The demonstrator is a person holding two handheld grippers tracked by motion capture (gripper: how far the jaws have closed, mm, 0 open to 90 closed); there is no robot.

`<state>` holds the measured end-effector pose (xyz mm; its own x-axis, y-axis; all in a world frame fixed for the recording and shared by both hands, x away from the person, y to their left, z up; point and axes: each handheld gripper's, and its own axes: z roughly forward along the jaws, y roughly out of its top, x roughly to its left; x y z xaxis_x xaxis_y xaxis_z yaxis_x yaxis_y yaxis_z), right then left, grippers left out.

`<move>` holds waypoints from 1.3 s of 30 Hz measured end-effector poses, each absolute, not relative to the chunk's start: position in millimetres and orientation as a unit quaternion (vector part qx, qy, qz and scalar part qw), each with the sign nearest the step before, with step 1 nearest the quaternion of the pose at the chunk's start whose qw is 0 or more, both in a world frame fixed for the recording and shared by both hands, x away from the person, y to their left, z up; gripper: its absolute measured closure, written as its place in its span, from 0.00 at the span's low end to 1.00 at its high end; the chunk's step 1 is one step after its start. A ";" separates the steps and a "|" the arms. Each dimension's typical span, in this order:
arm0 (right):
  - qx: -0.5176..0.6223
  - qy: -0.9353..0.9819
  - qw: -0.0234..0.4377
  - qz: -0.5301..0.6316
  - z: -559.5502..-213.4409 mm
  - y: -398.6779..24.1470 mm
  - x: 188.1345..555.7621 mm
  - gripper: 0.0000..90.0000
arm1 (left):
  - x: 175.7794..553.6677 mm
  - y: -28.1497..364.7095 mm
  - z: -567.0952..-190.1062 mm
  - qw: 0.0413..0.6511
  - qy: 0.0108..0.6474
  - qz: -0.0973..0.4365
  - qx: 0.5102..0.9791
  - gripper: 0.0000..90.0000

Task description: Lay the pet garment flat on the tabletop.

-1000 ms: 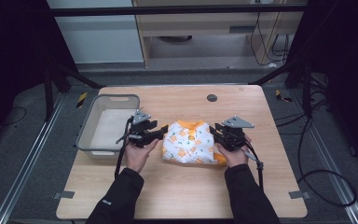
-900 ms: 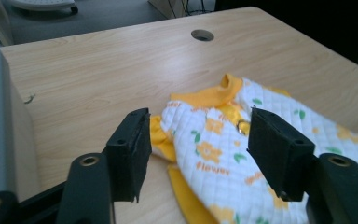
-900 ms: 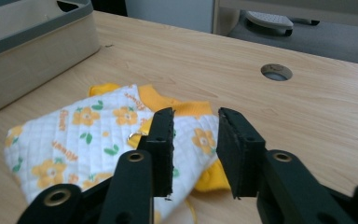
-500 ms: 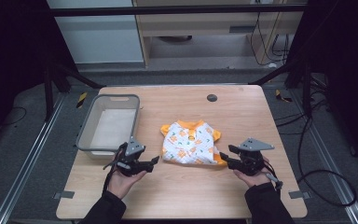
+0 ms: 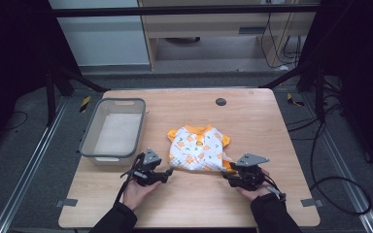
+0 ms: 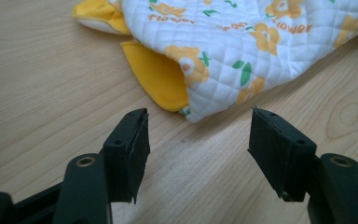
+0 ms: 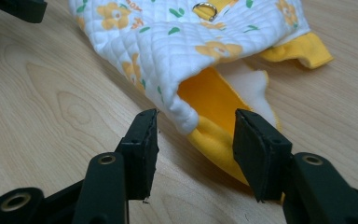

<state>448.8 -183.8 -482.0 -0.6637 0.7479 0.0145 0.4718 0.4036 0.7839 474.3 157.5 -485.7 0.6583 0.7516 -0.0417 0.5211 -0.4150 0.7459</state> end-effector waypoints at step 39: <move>0.352 0.797 0.043 0.489 -428.8 -191.4 448.0 0.89 | 463.4 174.6 -416.5 0.451 0.375 0.096 0.805 0.98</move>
